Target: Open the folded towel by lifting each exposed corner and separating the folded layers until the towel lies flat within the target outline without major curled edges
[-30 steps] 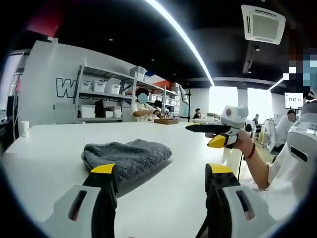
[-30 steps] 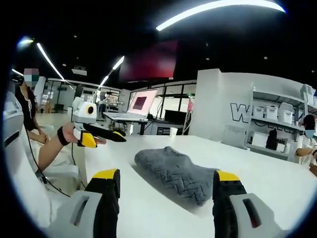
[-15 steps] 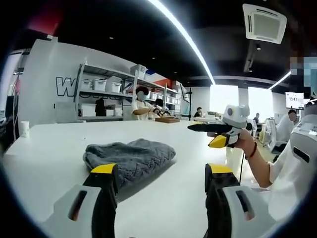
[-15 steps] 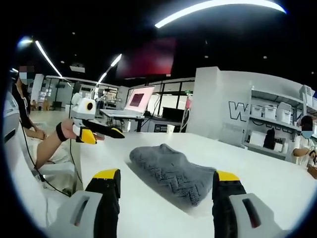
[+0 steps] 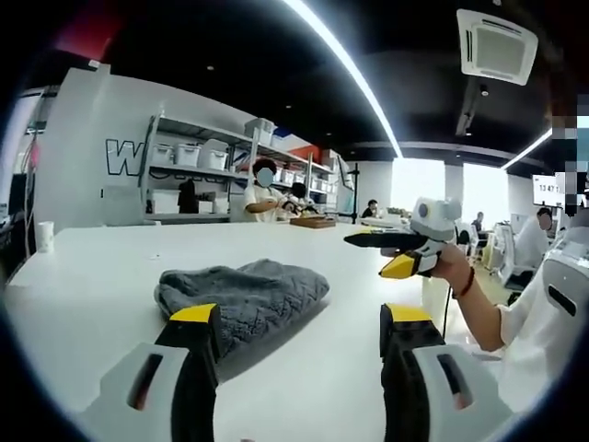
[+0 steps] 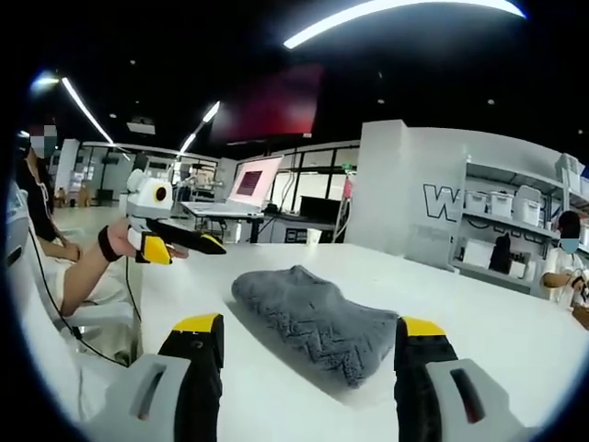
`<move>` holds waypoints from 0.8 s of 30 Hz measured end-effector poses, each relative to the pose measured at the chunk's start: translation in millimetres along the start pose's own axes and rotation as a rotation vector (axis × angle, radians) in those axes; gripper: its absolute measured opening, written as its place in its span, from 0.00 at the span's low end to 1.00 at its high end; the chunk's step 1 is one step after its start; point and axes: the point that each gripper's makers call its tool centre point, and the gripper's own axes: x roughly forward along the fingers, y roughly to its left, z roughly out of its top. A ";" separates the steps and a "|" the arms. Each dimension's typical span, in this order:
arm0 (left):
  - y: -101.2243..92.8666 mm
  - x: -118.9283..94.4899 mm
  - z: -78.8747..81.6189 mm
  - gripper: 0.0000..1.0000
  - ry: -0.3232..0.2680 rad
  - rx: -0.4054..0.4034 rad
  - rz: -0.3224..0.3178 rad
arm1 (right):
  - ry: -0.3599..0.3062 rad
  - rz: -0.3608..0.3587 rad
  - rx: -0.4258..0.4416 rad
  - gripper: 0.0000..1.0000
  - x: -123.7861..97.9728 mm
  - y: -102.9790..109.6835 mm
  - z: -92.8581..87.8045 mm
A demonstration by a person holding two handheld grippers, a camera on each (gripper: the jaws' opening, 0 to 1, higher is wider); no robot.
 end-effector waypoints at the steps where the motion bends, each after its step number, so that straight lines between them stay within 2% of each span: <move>1: -0.3 0.3 1.2 0.69 -0.004 0.002 0.001 | 0.002 -0.001 0.003 0.74 0.3 -0.7 0.0; 15: 0.9 5.4 6.8 0.69 -0.005 0.010 0.002 | 0.001 -0.015 -0.002 0.74 3.1 -8.4 3.1; 24: -6.5 5.6 9.3 0.69 -0.011 0.025 -0.008 | -0.005 -0.016 -0.001 0.74 2.9 -5.9 4.5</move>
